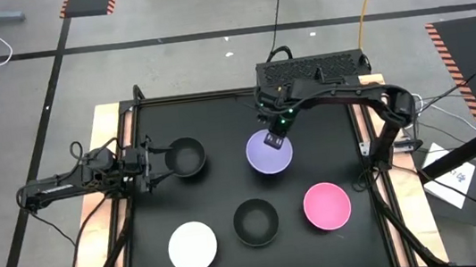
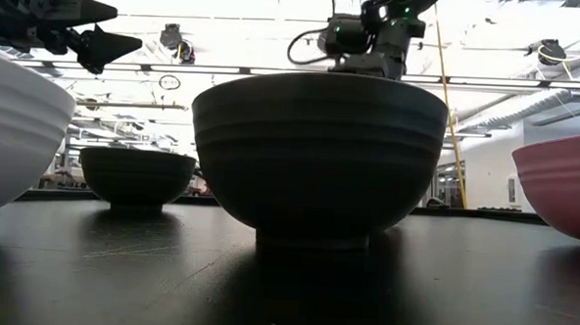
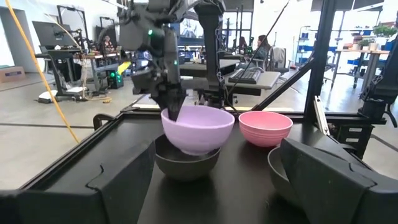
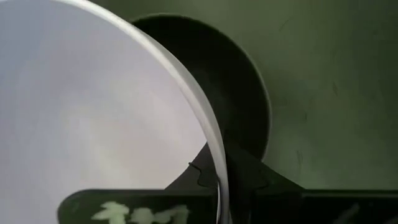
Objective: Nest bowls inside each other
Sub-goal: Stack the purple bowl on top of the right black bowl
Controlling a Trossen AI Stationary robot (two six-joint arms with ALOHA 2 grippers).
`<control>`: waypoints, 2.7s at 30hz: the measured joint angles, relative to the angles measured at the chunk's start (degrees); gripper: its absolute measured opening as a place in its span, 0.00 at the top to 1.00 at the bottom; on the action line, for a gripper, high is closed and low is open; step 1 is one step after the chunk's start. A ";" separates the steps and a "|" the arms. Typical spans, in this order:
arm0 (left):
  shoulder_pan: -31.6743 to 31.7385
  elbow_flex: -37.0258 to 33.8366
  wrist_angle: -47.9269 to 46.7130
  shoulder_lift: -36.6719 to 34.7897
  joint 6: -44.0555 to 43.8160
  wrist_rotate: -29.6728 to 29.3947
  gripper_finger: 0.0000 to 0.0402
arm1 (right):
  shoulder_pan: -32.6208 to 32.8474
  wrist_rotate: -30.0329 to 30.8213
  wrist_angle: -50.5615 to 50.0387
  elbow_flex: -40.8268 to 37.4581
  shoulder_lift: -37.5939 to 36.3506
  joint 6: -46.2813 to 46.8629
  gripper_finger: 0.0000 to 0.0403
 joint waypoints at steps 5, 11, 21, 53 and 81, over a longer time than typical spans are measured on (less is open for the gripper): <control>0.01 0.00 -0.11 -0.02 0.23 0.00 0.13 | 0.00 0.24 0.03 0.41 2.38 -0.01 1.00; -0.01 0.00 -0.66 0.00 0.58 0.00 0.13 | 0.04 1.86 0.45 0.96 2.64 0.03 1.00; 0.01 0.00 -1.22 -0.02 1.31 0.00 0.13 | 0.02 2.99 -1.73 0.98 4.72 0.92 1.00; -0.01 -0.02 -2.91 -0.02 1.66 0.76 0.13 | -0.07 -0.38 1.19 0.96 7.02 1.49 1.00; 0.00 -0.02 -2.91 -0.02 1.53 0.72 0.13 | 0.04 -2.14 4.71 4.79 6.89 1.89 0.54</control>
